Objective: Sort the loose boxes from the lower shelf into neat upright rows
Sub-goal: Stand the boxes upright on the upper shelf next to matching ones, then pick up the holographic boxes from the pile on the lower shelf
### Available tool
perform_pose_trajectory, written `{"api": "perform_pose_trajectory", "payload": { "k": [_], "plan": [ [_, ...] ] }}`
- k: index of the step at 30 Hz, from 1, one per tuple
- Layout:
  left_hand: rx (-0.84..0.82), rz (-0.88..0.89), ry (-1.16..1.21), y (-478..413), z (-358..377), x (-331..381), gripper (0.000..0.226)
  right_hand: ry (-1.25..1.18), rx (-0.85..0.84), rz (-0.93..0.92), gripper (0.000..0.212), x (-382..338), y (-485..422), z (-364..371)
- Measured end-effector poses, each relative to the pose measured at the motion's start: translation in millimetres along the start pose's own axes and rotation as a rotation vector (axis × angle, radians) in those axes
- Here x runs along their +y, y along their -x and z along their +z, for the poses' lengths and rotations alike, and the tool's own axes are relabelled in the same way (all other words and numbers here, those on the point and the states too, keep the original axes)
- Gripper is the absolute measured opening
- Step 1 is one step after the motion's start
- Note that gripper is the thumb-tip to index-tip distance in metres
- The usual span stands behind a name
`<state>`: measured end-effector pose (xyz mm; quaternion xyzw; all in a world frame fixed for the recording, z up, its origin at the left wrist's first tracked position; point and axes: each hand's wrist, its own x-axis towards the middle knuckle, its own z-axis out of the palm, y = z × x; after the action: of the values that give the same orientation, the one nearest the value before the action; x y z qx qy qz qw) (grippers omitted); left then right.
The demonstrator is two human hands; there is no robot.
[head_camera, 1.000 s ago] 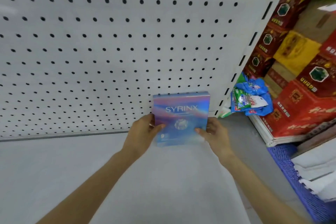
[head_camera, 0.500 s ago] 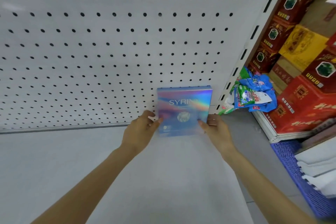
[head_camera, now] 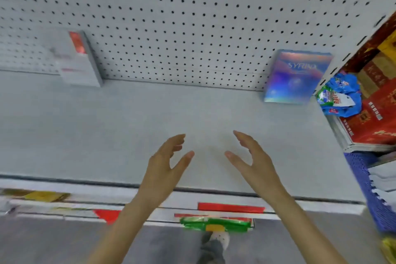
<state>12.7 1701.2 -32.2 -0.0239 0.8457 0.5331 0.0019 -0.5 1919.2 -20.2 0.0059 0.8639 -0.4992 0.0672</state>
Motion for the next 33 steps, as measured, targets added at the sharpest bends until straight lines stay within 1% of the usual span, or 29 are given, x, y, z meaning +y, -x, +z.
{"api": "perform_pose_trajectory", "payload": {
  "k": [2, 4, 7, 9, 10, 13, 15, 20, 25, 29, 33],
  "plan": [
    [0.089, -0.080, 0.104, 57.3, -43.1, -32.6, 0.040, -0.074, -0.109, -0.009, 0.045, -27.7, 38.0, 58.8],
    [0.154, -0.168, 0.155, 112.5, -84.6, -69.6, 0.031, -0.130, -0.163, -0.020, 0.045, -47.5, 75.3, 121.1],
    [0.241, -0.278, 0.201, 184.5, -143.5, -117.6, 0.032, -0.148, -0.259, -0.037, 0.046, -66.1, 123.4, 209.7],
    [0.315, -0.299, 0.198, 220.1, -182.8, -136.5, 0.038, -0.116, -0.343, -0.056, 0.045, -79.2, 143.4, 257.1],
    [0.343, -0.303, 0.190, 233.9, -202.7, -143.1, 0.037, -0.088, -0.376, -0.070, 0.044, -88.3, 149.6, 276.5],
    [0.429, -0.328, 0.156, 267.6, -255.4, -165.6, 0.027, -0.012, -0.488, -0.131, 0.046, -124.0, 160.8, 326.1],
    [0.481, -0.359, 0.137, 283.6, -282.8, -182.9, 0.025, 0.014, -0.553, -0.164, 0.049, -146.0, 163.5, 356.2],
    [0.601, -0.412, 0.136, 301.4, -333.7, -217.4, 0.029, 0.055, -0.684, -0.232, 0.048, -187.2, 160.2, 432.9],
    [0.626, -0.428, 0.101, 294.5, -392.9, -252.4, 0.029, 0.055, -0.776, -0.296, 0.048, -229.4, 139.3, 509.5],
    [0.682, -0.426, 0.087, 259.2, -479.0, -291.9, 0.031, 0.056, -0.783, -0.332, 0.045, -277.3, 101.4, 586.9],
    [0.717, -0.389, 0.054, 228.8, -576.7, -314.4, 0.033, 0.053, -0.805, -0.333, 0.040, -339.8, 63.9, 663.1]
  ]
}}
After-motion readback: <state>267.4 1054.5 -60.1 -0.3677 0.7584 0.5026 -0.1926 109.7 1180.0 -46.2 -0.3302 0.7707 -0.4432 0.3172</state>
